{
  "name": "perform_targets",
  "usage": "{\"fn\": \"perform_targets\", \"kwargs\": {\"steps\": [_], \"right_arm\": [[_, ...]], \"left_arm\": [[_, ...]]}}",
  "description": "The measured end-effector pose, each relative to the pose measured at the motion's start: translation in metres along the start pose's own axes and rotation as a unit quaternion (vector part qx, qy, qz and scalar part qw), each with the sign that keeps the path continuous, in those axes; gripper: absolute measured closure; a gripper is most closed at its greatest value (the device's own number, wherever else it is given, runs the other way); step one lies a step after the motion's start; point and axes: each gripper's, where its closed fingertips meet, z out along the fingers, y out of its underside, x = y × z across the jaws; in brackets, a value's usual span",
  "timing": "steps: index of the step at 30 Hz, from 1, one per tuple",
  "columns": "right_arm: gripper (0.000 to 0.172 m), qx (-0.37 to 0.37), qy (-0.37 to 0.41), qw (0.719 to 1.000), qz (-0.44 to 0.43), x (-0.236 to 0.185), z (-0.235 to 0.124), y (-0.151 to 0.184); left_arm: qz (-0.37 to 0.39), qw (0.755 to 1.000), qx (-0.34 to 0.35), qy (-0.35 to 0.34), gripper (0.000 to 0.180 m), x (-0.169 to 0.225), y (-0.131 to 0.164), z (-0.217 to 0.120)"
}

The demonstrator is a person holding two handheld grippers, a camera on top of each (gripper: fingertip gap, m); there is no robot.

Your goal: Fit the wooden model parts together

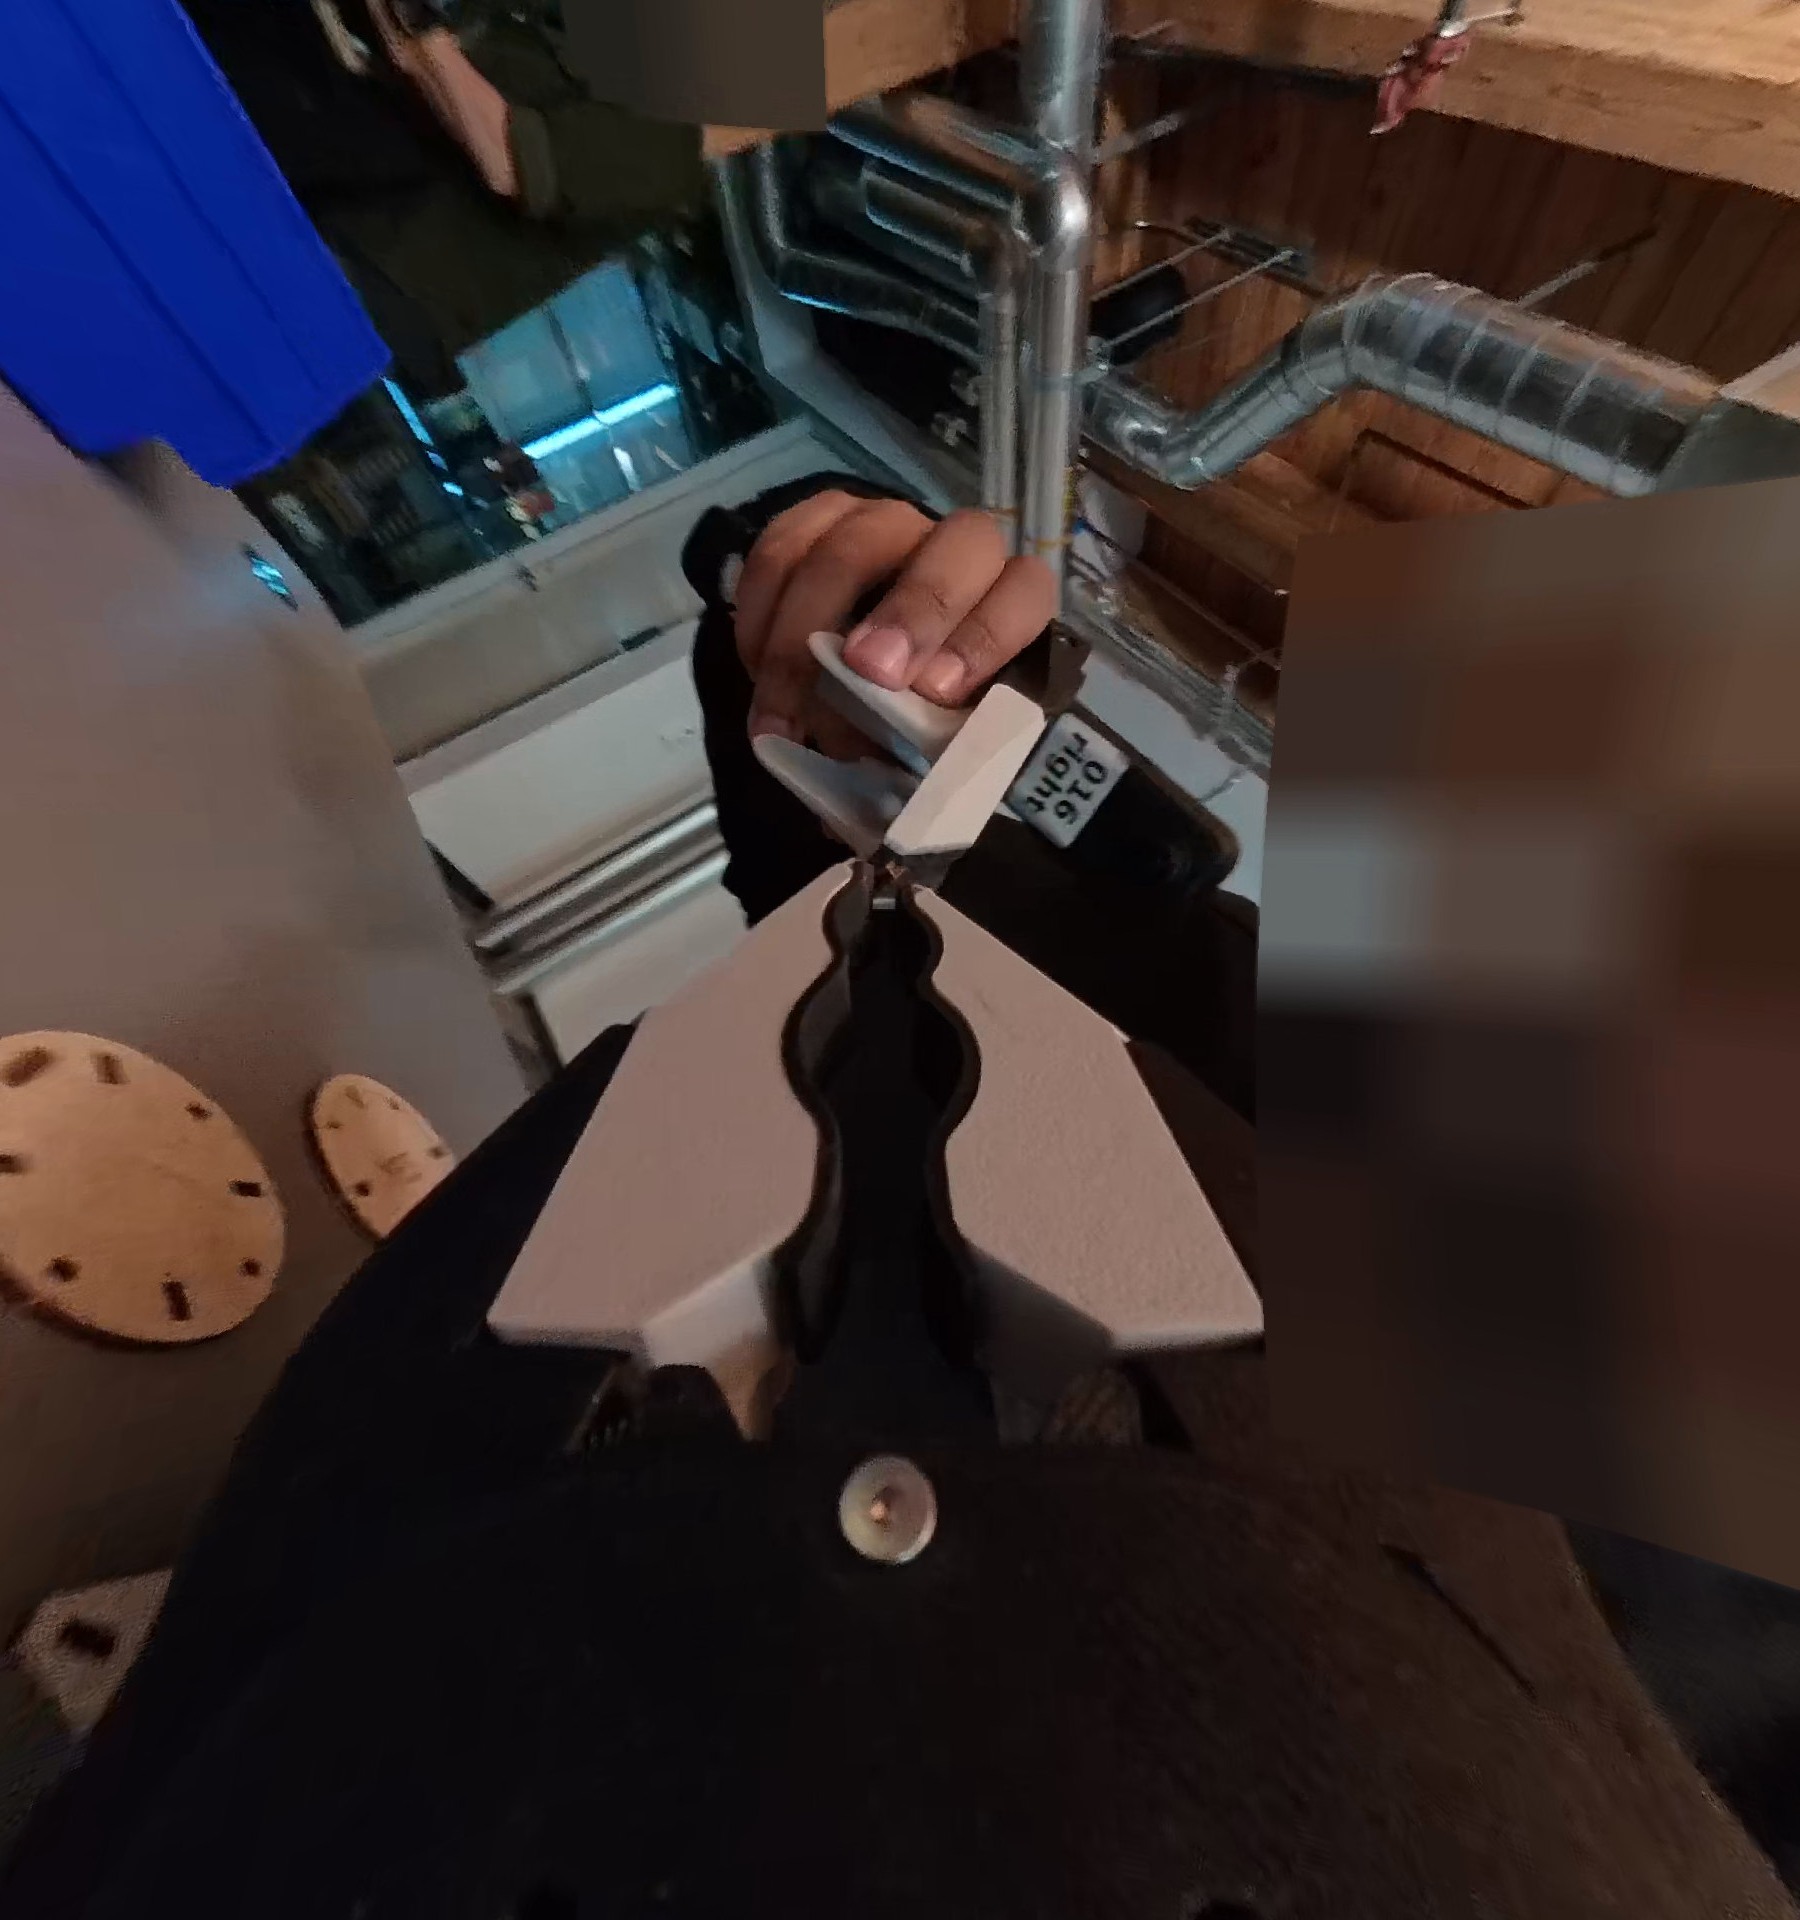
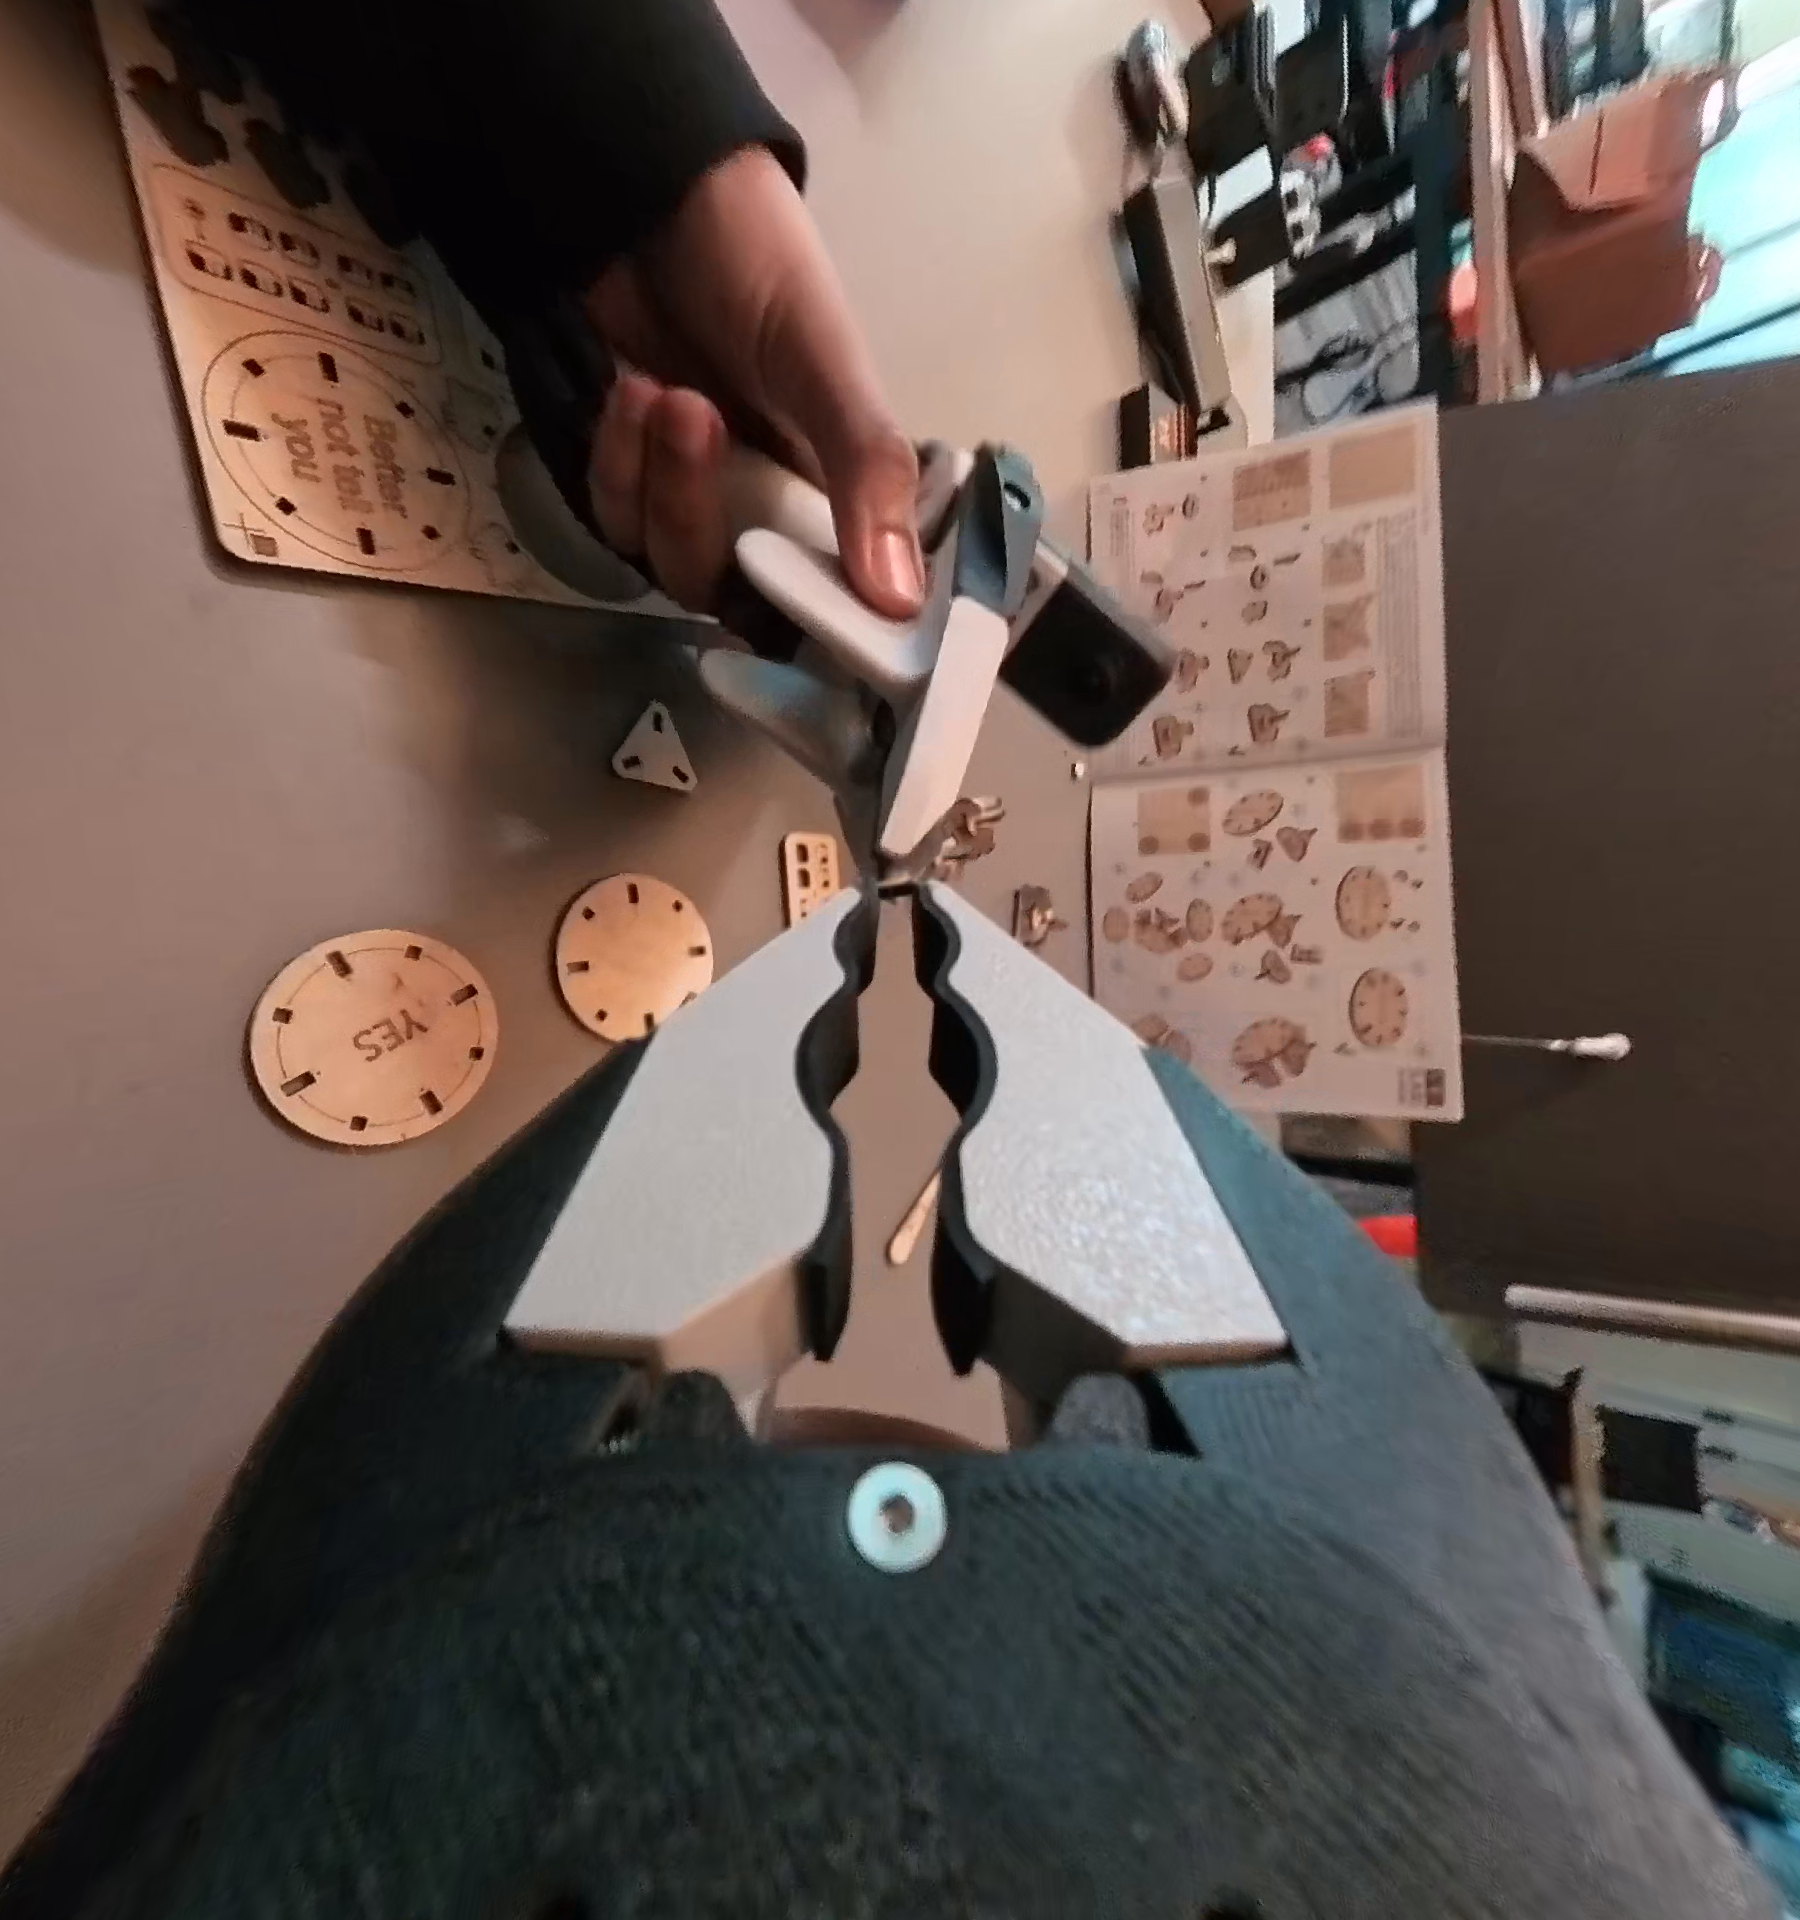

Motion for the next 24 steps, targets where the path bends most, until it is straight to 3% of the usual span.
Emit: {"fn": "perform_targets", "kwargs": {"steps": [5,9,13,16,20,24], "right_arm": [[0.167,-0.019,-0.014,0.996,0.091,0.000,0.005,0.016],[0.167,-0.046,-0.061,0.973,0.217,-0.010,0.015,0.032],[0.167,-0.136,-0.162,0.908,0.362,-0.052,0.026,0.062],[0.167,-0.156,-0.224,0.855,0.441,-0.076,0.029,0.061],[0.167,-0.190,-0.241,0.844,0.439,-0.088,0.034,0.065],[0.167,-0.220,-0.247,0.854,0.402,-0.096,0.040,0.071]], "left_arm": [[0.060,0.995,0.009,-0.085,0.178,-0.010,-0.010,-0.013],[0.088,0.980,-0.016,-0.178,0.177,-0.031,-0.007,-0.019],[0.110,0.951,-0.060,-0.281,0.180,-0.060,0.002,-0.027],[0.130,0.924,-0.099,-0.345,0.180,-0.079,0.010,-0.032],[0.159,0.876,-0.152,-0.430,0.180,-0.104,0.021,-0.041],[0.154,0.857,-0.169,-0.461,0.180,-0.115,0.026,-0.046]]}}
